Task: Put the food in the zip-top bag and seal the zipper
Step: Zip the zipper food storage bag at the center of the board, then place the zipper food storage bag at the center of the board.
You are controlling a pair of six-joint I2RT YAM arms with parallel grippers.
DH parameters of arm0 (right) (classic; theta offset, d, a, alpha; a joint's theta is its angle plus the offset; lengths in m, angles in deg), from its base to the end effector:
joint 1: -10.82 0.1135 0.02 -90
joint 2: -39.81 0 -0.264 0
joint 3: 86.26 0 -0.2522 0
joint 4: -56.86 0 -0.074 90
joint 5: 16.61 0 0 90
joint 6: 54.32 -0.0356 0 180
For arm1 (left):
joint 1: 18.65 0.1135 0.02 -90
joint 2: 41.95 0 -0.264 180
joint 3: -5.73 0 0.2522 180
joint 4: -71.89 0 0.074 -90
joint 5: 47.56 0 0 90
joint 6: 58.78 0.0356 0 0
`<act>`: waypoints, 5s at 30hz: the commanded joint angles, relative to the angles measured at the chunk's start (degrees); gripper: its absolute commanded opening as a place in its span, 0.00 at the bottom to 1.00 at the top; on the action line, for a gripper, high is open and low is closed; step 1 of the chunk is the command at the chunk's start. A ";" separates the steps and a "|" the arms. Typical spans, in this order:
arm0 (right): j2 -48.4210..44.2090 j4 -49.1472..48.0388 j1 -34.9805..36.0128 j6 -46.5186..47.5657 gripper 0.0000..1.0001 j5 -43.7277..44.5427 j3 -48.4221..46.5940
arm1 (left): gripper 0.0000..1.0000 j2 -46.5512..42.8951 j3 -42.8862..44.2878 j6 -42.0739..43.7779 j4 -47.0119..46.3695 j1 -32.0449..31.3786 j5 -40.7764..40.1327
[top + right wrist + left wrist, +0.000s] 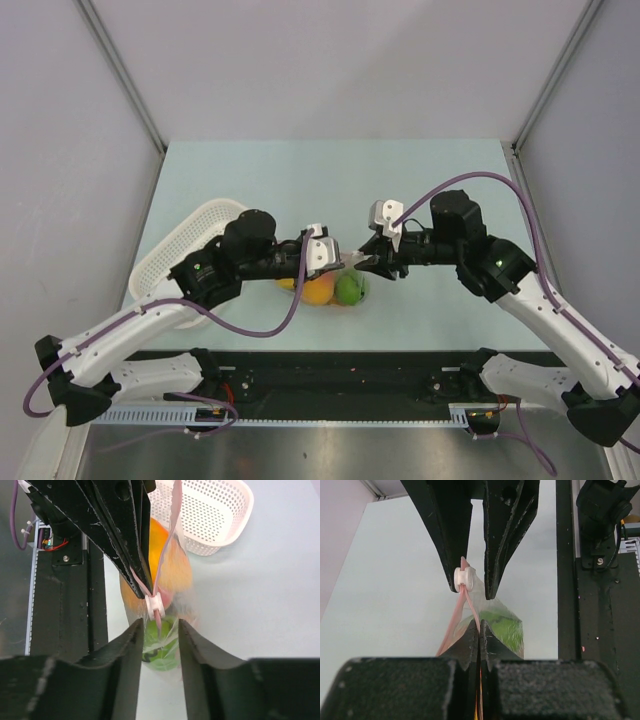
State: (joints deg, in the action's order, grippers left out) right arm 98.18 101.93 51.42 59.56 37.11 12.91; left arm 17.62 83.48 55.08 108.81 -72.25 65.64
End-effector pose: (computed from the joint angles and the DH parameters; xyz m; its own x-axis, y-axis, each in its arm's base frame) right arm 0.1453 0.1523 0.3952 0.1134 -0.3326 -0.9362 -0.9771 0.1333 -0.1657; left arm 0.1234 -0.1910 0.3855 0.2144 0.3357 -0.9172 0.9562 0.1196 0.2673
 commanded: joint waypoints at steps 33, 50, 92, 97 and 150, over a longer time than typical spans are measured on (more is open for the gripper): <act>-1.06 -5.91 0.89 -3.22 0.00 6.04 0.27 | 0.50 6.08 11.42 -1.09 0.05 0.26 2.73; -1.94 -5.82 0.89 -3.84 0.00 7.62 0.18 | 0.13 5.03 7.91 -1.89 -0.22 1.22 0.88; -5.90 -3.45 -10.98 -8.24 0.00 8.50 0.27 | 0.09 -9.90 -2.90 5.93 13.40 15.37 -3.78; -6.42 -2.40 -12.29 -7.71 0.00 8.50 0.18 | 0.09 -12.02 -4.13 8.65 15.51 17.56 -5.18; 21.97 -5.30 -24.26 14.69 0.00 -3.98 7.20 | 0.00 10.83 -10.62 4.89 -1.45 24.08 4.22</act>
State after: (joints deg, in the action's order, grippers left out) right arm 121.10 88.14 26.33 68.89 36.39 15.77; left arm 32.14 78.19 59.32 106.80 -47.34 65.62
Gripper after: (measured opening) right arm 0.008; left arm 0.131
